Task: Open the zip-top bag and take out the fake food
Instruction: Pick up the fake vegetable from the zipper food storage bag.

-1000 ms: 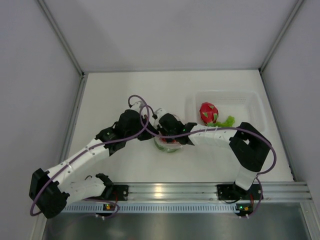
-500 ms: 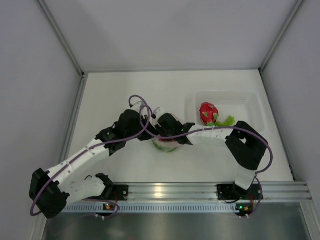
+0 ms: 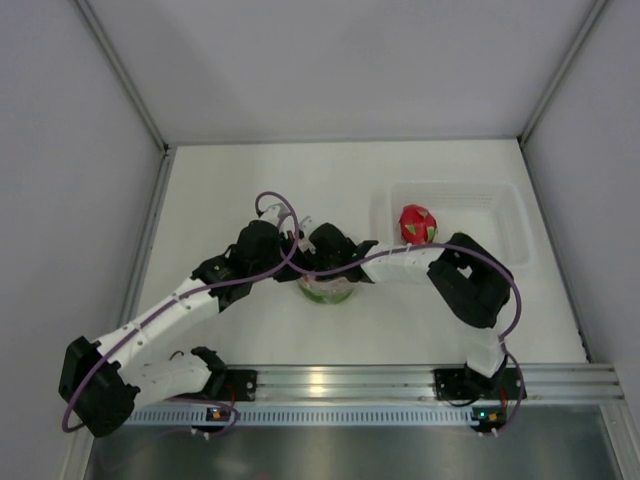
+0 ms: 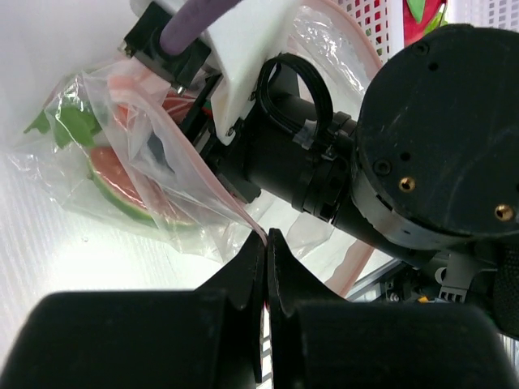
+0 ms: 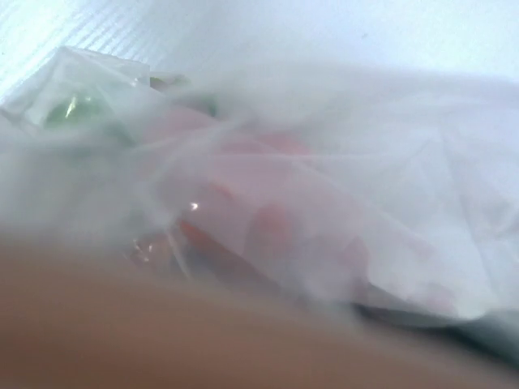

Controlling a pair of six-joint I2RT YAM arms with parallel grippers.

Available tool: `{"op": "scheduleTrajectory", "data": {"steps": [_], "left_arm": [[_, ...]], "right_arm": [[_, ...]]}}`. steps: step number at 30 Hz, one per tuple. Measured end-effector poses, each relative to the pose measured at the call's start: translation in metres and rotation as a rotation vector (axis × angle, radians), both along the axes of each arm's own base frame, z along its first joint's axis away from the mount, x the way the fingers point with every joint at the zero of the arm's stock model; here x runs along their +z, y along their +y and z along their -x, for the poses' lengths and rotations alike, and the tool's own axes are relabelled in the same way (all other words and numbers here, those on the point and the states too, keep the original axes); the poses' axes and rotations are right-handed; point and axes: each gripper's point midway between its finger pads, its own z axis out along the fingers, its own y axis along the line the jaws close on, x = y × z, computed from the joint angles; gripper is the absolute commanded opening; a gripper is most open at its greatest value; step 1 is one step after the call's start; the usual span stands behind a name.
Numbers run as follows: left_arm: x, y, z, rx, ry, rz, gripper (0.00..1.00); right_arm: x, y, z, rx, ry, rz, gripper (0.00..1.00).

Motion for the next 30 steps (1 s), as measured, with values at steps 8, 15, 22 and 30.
{"op": "scheduleTrajectory", "data": {"steps": [8, 15, 22, 30], "left_arm": [[-0.001, 0.002, -0.002, 0.014, -0.002, -0.006, 0.0], [0.004, 0.002, -0.001, 0.02, -0.025, -0.003, 0.0], [0.015, 0.007, -0.005, 0.046, -0.075, 0.003, 0.0], [0.024, 0.014, -0.007, 0.074, -0.125, 0.003, 0.0]], "right_arm": [[0.0, -0.004, -0.001, -0.021, 0.005, -0.021, 0.13], [0.035, -0.02, 0.012, -0.061, -0.01, -0.085, 0.02], [0.085, -0.027, 0.019, -0.115, -0.041, -0.184, 0.0], [0.076, -0.052, 0.033, -0.183, 0.016, -0.093, 0.0]]}}
